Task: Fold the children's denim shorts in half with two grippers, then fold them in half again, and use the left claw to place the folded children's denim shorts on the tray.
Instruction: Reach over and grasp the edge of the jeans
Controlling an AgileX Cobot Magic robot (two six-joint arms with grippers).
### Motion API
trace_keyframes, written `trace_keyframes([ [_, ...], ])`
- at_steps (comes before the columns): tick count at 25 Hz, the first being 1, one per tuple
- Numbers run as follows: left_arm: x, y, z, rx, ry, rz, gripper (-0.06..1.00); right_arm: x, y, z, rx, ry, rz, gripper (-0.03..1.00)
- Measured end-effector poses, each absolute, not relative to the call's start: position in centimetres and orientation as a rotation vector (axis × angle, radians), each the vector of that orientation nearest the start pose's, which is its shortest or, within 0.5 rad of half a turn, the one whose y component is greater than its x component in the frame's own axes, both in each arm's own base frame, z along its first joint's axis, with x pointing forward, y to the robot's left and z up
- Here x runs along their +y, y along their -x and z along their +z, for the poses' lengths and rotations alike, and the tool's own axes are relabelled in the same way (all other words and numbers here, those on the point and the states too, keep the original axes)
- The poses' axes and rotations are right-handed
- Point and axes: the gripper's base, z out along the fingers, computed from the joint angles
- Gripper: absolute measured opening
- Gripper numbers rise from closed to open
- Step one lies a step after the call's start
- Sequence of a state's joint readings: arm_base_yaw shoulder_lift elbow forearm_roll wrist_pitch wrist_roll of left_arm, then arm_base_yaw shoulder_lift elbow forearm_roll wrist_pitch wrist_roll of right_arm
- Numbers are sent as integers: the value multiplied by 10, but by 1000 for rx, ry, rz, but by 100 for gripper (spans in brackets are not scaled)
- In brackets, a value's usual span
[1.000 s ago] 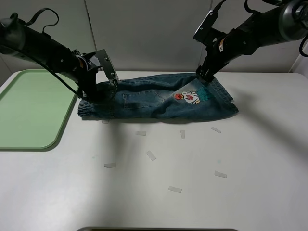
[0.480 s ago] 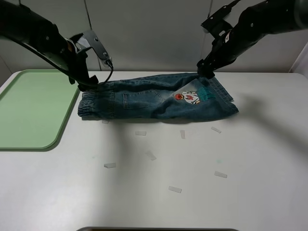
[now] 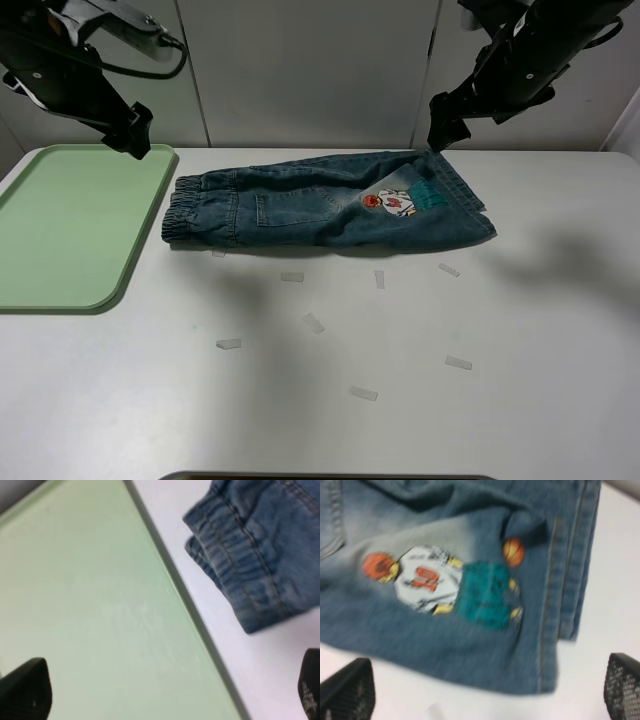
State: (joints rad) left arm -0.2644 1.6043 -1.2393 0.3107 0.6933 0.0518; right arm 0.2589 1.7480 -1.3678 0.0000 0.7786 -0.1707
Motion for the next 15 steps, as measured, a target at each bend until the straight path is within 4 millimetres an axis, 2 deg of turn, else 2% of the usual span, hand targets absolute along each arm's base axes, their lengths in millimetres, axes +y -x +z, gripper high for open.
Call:
trace_keyframes([
  [9,-67,-283,344,2445,-472,83,97,89,-331,291,2731,475,66,69],
  [15,-57,-243,368,2396,-447,62,96,86,-317,299,2814,451,76,69],
])
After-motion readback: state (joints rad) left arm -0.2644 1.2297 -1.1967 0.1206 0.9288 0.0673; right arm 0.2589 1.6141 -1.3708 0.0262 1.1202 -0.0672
